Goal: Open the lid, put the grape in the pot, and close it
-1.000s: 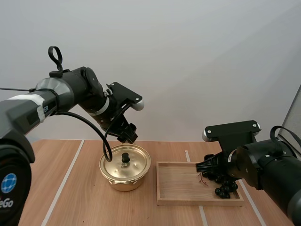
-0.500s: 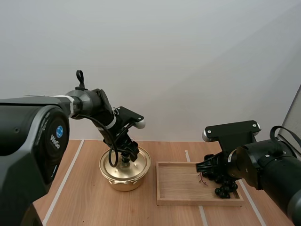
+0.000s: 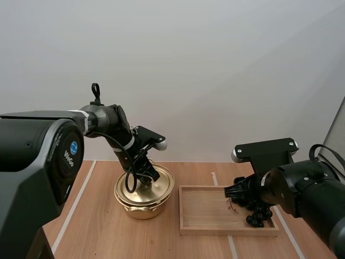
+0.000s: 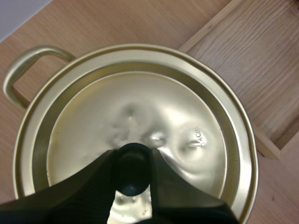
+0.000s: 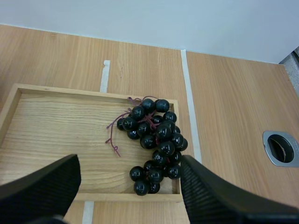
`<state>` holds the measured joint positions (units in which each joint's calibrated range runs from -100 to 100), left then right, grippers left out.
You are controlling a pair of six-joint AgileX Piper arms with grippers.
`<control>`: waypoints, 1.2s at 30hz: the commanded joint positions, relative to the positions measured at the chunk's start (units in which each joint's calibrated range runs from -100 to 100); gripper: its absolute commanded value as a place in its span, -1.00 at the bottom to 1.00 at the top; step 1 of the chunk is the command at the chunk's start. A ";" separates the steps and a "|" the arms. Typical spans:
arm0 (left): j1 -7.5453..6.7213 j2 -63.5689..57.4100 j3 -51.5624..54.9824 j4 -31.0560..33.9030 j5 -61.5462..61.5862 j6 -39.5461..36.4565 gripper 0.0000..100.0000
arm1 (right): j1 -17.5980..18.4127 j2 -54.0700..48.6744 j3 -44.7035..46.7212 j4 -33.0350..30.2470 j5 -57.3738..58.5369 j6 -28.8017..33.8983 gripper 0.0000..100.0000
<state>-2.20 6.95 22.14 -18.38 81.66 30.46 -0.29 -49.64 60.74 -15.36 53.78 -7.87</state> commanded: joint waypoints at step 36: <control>-0.04 -43.17 -19.52 -2.12 15.55 -3.79 -1.00 | -6.72 35.10 -7.89 5.03 -21.78 -13.56 1.00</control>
<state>-2.20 -36.21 3.29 -19.60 97.14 27.75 -6.82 -17.45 53.04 -10.70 36.13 -19.32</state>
